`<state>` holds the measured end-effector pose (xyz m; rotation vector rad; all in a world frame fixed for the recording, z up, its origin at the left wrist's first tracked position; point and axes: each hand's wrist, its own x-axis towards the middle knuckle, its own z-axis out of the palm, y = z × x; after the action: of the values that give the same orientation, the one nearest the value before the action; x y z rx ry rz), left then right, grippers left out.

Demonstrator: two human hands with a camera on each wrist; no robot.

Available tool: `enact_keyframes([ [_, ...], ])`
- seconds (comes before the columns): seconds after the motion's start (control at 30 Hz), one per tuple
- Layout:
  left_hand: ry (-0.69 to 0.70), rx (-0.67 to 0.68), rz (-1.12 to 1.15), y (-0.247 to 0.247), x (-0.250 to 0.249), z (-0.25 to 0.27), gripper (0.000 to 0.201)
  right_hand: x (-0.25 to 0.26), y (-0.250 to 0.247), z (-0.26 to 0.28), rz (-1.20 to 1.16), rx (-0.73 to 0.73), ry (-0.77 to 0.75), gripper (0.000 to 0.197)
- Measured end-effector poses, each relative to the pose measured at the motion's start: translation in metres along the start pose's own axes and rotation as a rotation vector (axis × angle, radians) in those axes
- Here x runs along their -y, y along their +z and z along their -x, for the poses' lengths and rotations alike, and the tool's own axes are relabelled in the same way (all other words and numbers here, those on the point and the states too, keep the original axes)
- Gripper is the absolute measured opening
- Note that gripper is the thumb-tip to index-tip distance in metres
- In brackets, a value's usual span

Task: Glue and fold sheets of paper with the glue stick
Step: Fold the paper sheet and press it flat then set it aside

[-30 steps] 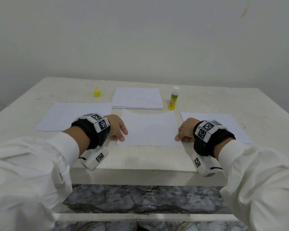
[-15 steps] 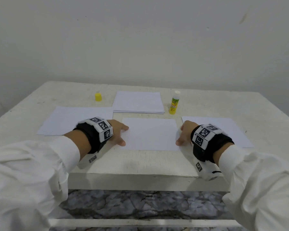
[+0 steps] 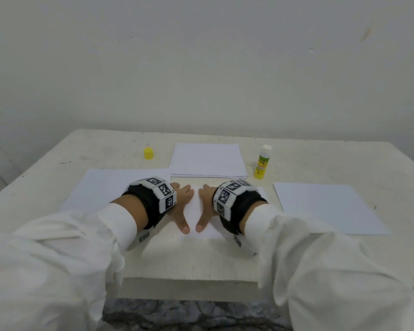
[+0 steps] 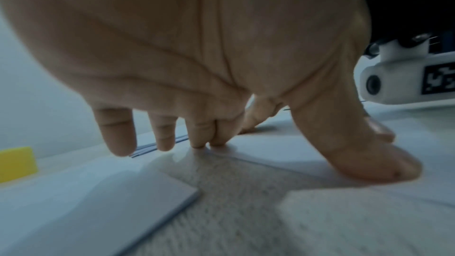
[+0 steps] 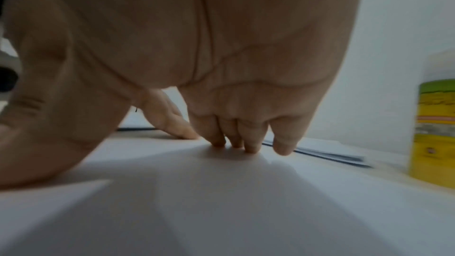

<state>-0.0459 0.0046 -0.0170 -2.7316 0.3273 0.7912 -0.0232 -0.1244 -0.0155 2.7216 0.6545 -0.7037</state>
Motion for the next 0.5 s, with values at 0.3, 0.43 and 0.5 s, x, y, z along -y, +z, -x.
enact_keyframes([
  [0.3,-0.023,0.045,-0.004,-0.007,-0.004,0.002,0.124,-0.105,0.019,0.065,-0.066,0.136,0.125,0.120],
  [0.43,-0.040,0.004,0.053,-0.019,-0.026,-0.005,0.123,-0.105,0.022,0.059,-0.052,0.134,0.146,0.123],
  [0.5,-0.016,-0.022,0.105,-0.022,-0.050,-0.016,0.131,-0.103,0.020,0.052,-0.046,0.160,0.186,0.132],
])
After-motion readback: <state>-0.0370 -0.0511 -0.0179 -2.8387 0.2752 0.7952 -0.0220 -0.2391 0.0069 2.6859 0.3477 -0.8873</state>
